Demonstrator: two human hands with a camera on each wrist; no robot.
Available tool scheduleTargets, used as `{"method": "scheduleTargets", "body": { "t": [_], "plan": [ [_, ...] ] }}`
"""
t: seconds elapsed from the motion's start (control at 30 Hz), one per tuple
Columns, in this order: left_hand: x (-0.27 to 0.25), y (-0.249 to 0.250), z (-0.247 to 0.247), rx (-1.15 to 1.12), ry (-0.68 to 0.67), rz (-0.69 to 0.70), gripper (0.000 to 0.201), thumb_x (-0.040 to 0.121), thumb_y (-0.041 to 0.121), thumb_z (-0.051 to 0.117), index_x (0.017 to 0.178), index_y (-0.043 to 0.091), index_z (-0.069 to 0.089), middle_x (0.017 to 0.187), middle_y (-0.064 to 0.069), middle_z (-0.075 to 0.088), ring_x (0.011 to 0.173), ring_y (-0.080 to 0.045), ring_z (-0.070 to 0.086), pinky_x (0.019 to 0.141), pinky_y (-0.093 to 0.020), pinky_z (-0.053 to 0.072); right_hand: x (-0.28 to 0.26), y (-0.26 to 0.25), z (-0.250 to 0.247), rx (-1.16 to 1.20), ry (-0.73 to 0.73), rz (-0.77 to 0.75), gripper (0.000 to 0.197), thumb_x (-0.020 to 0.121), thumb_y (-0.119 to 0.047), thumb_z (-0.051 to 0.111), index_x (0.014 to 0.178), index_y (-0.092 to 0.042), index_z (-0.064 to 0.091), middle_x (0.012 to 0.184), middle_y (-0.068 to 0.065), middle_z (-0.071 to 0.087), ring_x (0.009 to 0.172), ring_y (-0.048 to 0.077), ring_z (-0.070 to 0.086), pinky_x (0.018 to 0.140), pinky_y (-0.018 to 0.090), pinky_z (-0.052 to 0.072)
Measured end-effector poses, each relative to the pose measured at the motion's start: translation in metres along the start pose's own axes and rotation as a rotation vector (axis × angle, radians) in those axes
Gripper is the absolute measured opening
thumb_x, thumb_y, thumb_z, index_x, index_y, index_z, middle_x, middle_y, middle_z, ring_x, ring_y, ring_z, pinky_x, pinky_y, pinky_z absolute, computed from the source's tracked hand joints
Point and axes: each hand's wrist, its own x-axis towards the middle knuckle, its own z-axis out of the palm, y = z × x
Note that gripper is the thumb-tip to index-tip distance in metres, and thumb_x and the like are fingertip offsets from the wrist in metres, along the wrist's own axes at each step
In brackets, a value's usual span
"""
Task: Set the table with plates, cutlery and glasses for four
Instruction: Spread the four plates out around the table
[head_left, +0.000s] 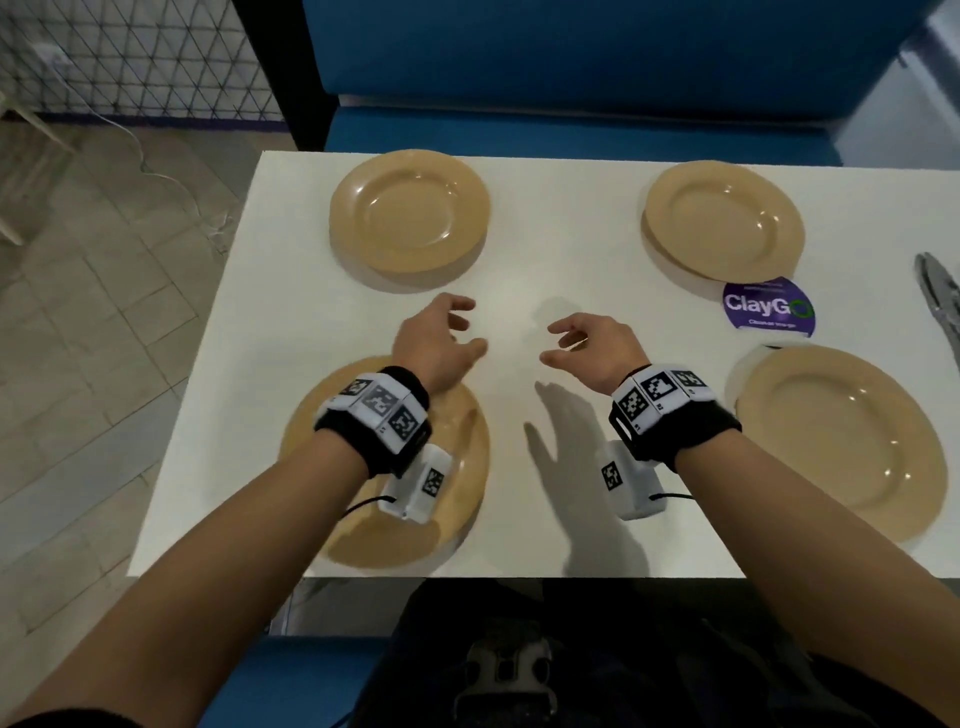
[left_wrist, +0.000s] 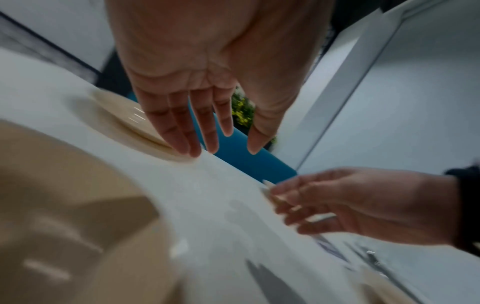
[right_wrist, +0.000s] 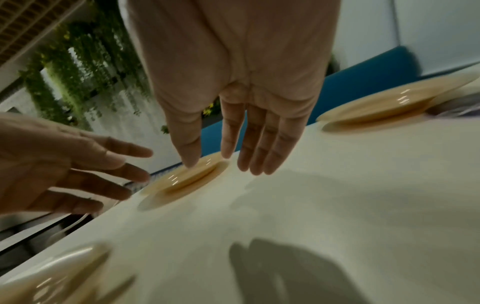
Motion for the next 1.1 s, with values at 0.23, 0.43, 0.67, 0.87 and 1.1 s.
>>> {"method": "scheduleTargets", "body": {
  "t": [0.23,0.43,0.67,0.87,1.1],
  "plan": [
    [0.008,0.100,0.148,0.062,-0.287,0.057,0.066,0.085,0.032,0.064,0.142,0.025,0.031,0.132,-0.002,0.054,0.112,-0.020,0.056,0.096,-0.031,0.045,0.008,0.109,-0.108,0.065,0.079,0.117,0.045,0.080,-0.029,0.071,0.123,-0.024,0.059,0.117,0.001,0.063,0.109,0.017,0.059,0.095,0.030,0.047],
    [-0.003,0.147,0.242,0.046,-0.315,-0.035,0.064,0.088,0.027,0.062,0.144,0.022,0.031,0.136,-0.008,0.051,0.120,-0.024,0.053,0.100,-0.034,0.043,0.006,0.208,-0.194,-0.043,0.173,0.173,0.046,0.080,-0.022,0.068,0.125,-0.020,0.059,0.121,0.006,0.062,0.112,0.022,0.058,0.094,0.025,0.042],
    [-0.019,0.156,0.281,0.035,-0.212,-0.119,0.050,0.087,0.016,0.061,0.134,0.023,0.048,0.098,0.003,0.062,0.091,-0.016,0.056,0.078,-0.024,0.044,0.004,0.271,-0.223,-0.216,0.135,0.213,0.049,0.087,-0.010,0.058,0.135,-0.014,0.049,0.129,0.012,0.058,0.120,0.027,0.054,0.100,0.031,0.041],
    [-0.024,0.157,0.283,0.053,-0.174,-0.148,0.040,0.084,0.011,0.061,0.123,0.022,0.060,0.086,0.004,0.062,0.078,-0.014,0.058,0.056,-0.016,0.043,-0.009,0.292,-0.216,-0.174,0.106,0.166,0.049,0.081,0.001,0.056,0.127,-0.016,0.057,0.124,0.012,0.062,0.115,0.026,0.058,0.099,0.032,0.045],
    [-0.026,0.148,0.275,0.060,-0.133,-0.184,0.040,0.082,0.011,0.064,0.120,0.025,0.063,0.091,0.001,0.065,0.086,-0.014,0.058,0.074,-0.022,0.042,-0.014,0.293,-0.212,-0.136,0.030,0.142,0.046,0.079,-0.004,0.061,0.123,-0.019,0.059,0.114,0.009,0.066,0.106,0.025,0.060,0.089,0.027,0.046]
  ]
}}
